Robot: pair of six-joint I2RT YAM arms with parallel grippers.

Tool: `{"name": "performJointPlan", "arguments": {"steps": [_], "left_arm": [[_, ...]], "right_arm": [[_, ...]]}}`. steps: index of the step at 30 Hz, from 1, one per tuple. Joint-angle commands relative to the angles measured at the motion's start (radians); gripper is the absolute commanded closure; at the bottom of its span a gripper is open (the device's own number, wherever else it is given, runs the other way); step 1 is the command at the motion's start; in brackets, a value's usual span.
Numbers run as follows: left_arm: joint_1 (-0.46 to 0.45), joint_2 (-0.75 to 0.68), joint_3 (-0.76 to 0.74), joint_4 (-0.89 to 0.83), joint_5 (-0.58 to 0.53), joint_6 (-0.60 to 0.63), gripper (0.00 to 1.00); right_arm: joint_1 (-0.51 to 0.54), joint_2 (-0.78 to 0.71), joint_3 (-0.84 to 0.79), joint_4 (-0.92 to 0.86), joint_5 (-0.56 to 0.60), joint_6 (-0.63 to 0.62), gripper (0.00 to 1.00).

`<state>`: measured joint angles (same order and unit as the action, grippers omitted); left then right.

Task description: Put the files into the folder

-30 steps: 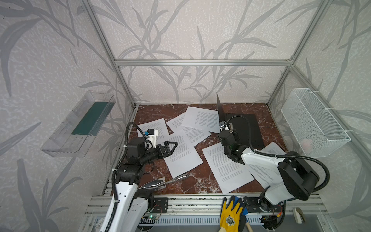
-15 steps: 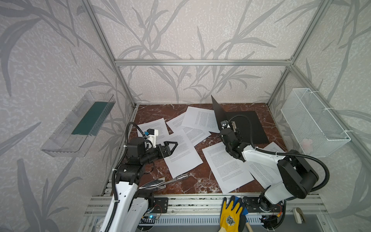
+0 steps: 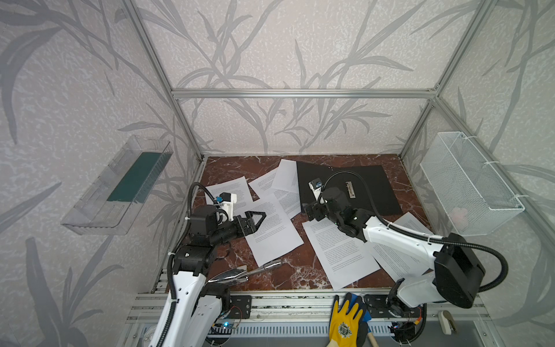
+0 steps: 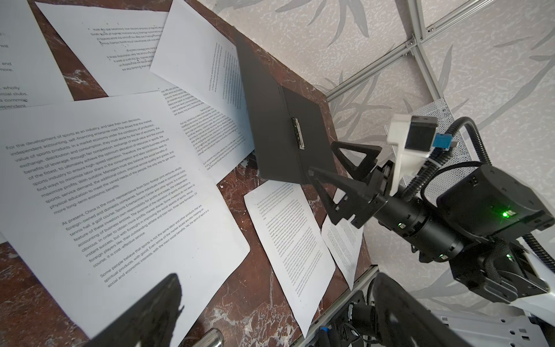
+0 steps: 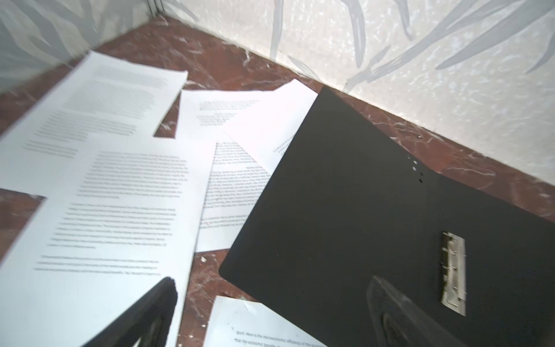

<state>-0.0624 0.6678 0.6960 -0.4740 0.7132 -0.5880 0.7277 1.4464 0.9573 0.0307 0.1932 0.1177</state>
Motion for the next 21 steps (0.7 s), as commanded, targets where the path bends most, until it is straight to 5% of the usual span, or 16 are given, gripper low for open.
{"name": "performJointPlan", "arguments": {"steps": [1,6,11,21], "left_arm": [[-0.002,0.03,-0.025,0.104,0.062,-0.07,0.01],[-0.213,0.132,-0.028,0.314,-0.082,-0.166,0.01],[-0.435,0.41,0.05,0.519,-0.226,-0.194,0.01],[-0.491,1.033,0.446,0.4,-0.378,0.028,0.01]], "right_arm": [[-0.126,-0.045,0.026,-0.049,-0.212,0.14,0.02],[-0.302,-0.079,0.001,-0.078,-0.267,0.247,0.02],[-0.487,-0.045,-0.011,-0.11,-0.392,0.355,0.04],[-0.613,0.039,-0.16,0.115,-0.539,0.432,0.12]]}}
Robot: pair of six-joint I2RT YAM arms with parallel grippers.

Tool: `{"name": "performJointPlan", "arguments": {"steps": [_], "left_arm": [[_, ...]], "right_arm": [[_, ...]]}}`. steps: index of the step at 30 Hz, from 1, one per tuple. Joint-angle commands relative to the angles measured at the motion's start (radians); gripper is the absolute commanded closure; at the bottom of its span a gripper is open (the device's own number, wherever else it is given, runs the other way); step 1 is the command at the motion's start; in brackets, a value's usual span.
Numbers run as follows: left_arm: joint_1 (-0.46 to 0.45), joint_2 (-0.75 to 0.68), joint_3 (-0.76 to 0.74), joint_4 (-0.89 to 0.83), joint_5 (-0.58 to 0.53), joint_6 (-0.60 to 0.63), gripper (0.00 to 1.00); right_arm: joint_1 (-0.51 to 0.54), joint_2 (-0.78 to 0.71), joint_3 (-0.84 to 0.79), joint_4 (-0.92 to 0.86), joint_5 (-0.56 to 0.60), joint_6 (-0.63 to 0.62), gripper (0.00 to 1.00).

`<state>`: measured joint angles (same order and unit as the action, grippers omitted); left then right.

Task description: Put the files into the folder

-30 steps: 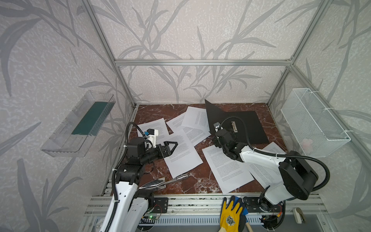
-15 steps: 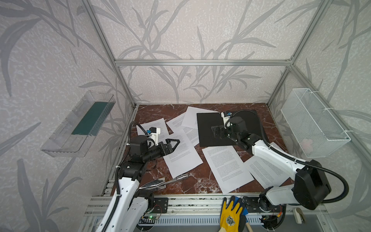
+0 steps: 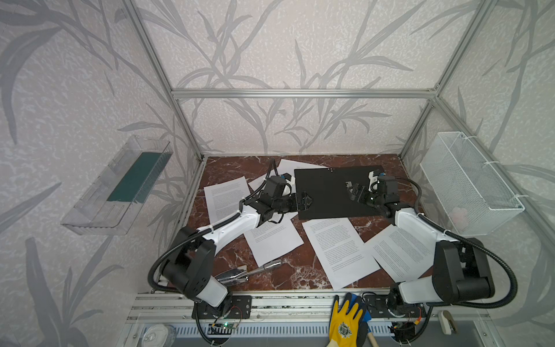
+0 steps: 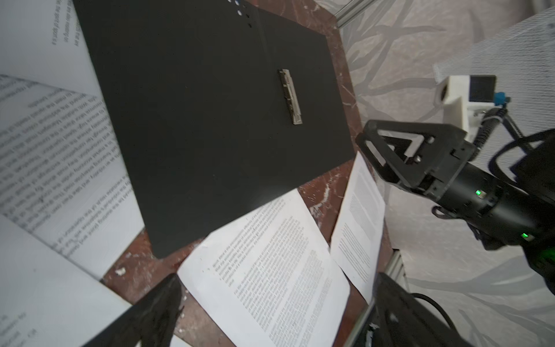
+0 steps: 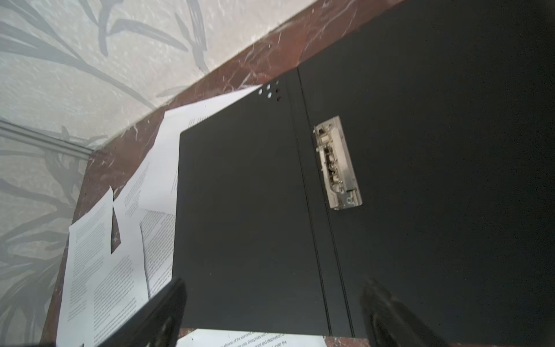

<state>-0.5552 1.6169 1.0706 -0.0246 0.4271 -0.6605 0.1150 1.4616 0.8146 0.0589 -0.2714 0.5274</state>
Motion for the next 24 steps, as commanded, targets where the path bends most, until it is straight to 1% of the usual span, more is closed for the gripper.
{"name": "performJointPlan", "arguments": {"steps": [1,3,6,9,11,12,13,15,18,20,22,24], "left_arm": [[0.006,0.124,0.099,-0.06,-0.076,0.115,0.01],[0.009,0.182,0.126,-0.047,-0.027,0.138,0.01],[0.015,0.236,0.129,-0.003,0.035,0.146,0.01],[0.025,0.251,0.091,0.048,0.051,0.164,0.01],[0.038,0.25,0.063,0.063,0.04,0.182,0.01],[0.049,0.255,0.042,0.105,0.052,0.166,0.01],[0.063,0.266,0.024,0.16,0.09,0.138,0.01],[0.088,0.295,0.02,0.215,0.15,0.09,0.01],[0.103,0.334,0.026,0.224,0.176,0.067,0.01],[0.103,0.355,0.03,0.231,0.2,0.06,0.01],[0.103,0.357,0.028,0.252,0.22,0.044,0.01],[0.1,0.339,0.024,0.258,0.209,0.042,0.01]], "right_arm": [[-0.003,0.03,-0.033,0.109,-0.062,0.034,0.12],[-0.025,0.049,-0.058,0.15,-0.072,0.054,0.12],[-0.068,0.106,-0.064,0.2,-0.143,0.092,0.12],[-0.089,0.17,-0.031,0.185,-0.205,0.098,0.17],[-0.089,0.185,-0.033,0.211,-0.201,0.086,0.2],[-0.09,0.19,-0.033,0.21,-0.185,0.086,0.21],[-0.089,0.195,-0.029,0.207,-0.175,0.083,0.24],[-0.09,0.206,-0.017,0.193,-0.154,0.079,0.28],[-0.097,0.226,0.006,0.173,-0.136,0.06,0.3],[-0.101,0.239,0.015,0.194,-0.133,0.067,0.32],[-0.101,0.266,0.025,0.214,-0.138,0.075,0.34],[-0.101,0.287,0.043,0.211,-0.14,0.077,0.35]]}}
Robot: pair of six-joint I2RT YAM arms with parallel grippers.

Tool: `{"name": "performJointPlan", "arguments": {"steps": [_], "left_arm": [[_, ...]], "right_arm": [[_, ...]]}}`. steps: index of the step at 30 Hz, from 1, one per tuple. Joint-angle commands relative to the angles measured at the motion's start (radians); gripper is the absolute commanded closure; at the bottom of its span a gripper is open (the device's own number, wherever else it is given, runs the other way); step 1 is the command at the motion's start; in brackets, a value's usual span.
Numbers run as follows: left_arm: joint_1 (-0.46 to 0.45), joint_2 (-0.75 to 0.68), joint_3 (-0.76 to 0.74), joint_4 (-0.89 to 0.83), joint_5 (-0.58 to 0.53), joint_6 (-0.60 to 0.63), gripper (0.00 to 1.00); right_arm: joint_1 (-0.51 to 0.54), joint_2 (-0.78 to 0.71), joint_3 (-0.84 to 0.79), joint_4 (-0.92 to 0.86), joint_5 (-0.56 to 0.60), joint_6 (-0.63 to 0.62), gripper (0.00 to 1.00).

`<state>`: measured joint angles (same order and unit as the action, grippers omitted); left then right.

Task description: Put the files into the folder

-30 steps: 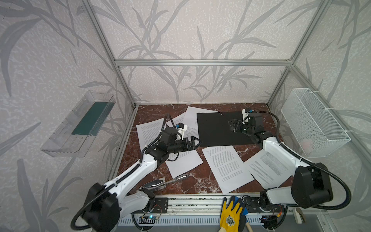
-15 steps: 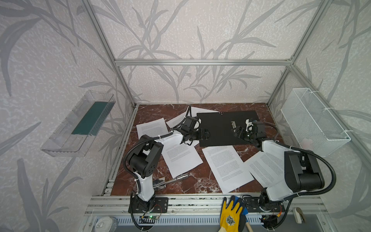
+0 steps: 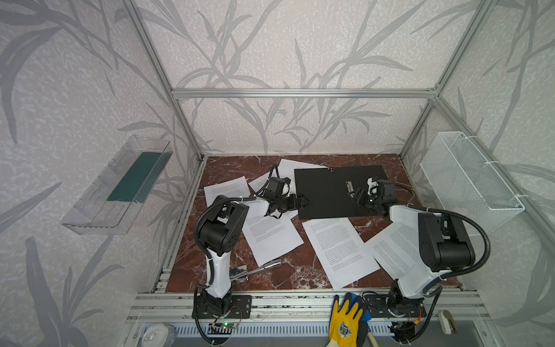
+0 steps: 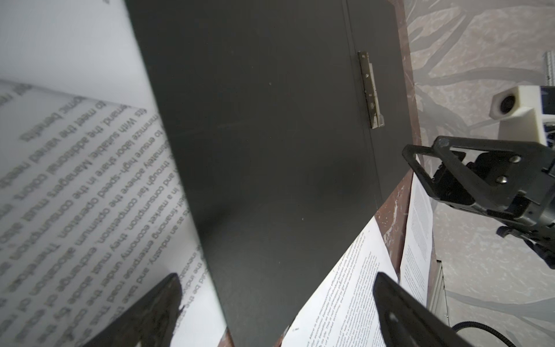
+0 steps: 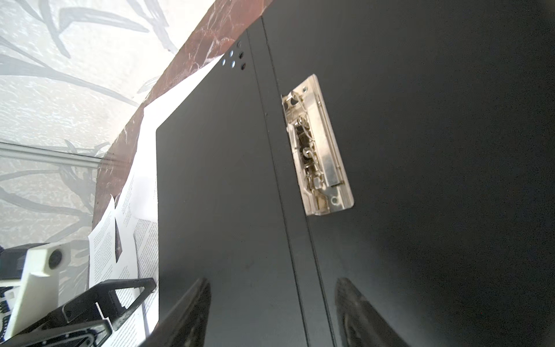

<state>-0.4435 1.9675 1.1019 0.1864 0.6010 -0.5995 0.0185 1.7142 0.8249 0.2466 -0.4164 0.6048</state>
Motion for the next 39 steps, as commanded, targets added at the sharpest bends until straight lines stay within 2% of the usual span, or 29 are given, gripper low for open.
{"name": "performJointPlan", "arguments": {"steps": [1,9,12,16,19,27,33,39], "left_arm": [[-0.013,-0.021,-0.01,0.05,0.03,-0.016,0.01],[-0.051,-0.076,-0.041,0.128,-0.022,-0.062,0.01],[-0.068,-0.035,-0.034,0.177,0.018,-0.103,0.01],[-0.07,0.052,-0.024,0.259,0.077,-0.172,0.01],[-0.073,0.076,0.0,0.199,0.098,-0.15,0.01],[-0.073,0.081,0.016,0.023,0.004,-0.087,0.01],[-0.073,0.088,0.026,-0.029,-0.024,-0.07,0.01],[-0.073,0.1,0.031,-0.03,-0.02,-0.069,0.01]], "right_arm": [[-0.006,0.044,0.04,0.022,0.005,0.0,0.35],[-0.021,0.08,0.041,0.033,0.016,0.009,0.37],[-0.034,0.094,0.036,0.064,-0.004,0.025,0.38],[-0.041,0.12,0.05,0.083,-0.028,0.04,0.43],[-0.043,0.128,0.056,0.092,-0.031,0.055,0.47],[-0.046,0.185,0.113,0.094,-0.063,0.068,0.62],[-0.049,0.204,0.132,0.087,-0.065,0.064,0.79],[-0.049,0.216,0.142,0.056,-0.041,0.052,0.81]]}}
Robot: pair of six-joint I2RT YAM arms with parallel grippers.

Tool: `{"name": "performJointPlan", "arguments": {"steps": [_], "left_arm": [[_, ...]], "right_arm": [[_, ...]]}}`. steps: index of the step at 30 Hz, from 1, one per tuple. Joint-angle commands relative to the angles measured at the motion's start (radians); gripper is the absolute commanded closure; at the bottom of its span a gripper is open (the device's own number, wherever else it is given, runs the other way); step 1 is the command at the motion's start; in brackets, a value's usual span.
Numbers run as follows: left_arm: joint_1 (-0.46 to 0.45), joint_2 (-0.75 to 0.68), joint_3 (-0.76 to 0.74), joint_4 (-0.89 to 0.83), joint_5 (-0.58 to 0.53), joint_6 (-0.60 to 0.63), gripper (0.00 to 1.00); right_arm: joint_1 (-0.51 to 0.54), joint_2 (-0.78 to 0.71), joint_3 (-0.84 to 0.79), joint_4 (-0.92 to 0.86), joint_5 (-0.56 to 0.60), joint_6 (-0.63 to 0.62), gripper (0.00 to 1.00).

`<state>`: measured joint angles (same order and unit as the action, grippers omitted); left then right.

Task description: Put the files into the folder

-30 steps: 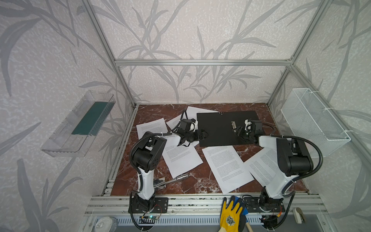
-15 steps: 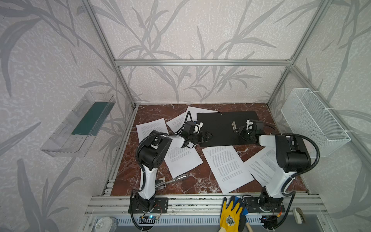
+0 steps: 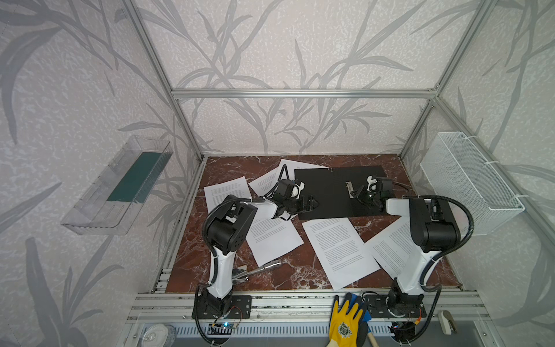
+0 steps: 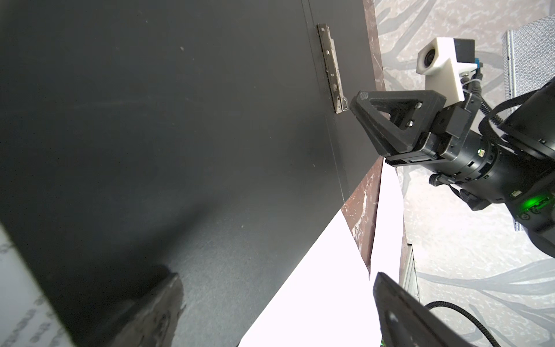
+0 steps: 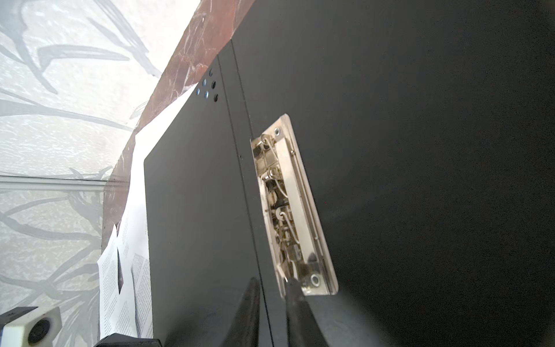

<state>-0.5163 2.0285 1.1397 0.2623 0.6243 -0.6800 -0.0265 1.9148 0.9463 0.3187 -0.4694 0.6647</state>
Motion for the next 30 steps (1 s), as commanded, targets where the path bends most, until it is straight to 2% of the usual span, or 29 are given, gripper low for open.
{"name": "performJointPlan", "arguments": {"steps": [1,16,30], "left_arm": [[0.0,0.039,-0.005,-0.106,-0.044,0.011,0.01],[0.0,0.044,-0.003,-0.104,-0.038,0.008,0.01],[0.002,0.046,0.012,-0.144,-0.053,0.02,0.01]], "right_arm": [[-0.005,0.014,0.02,-0.01,0.008,-0.007,0.81],[-0.004,0.039,0.054,-0.05,0.008,-0.021,0.91],[-0.004,0.045,0.08,-0.131,0.007,-0.062,0.92]]}}
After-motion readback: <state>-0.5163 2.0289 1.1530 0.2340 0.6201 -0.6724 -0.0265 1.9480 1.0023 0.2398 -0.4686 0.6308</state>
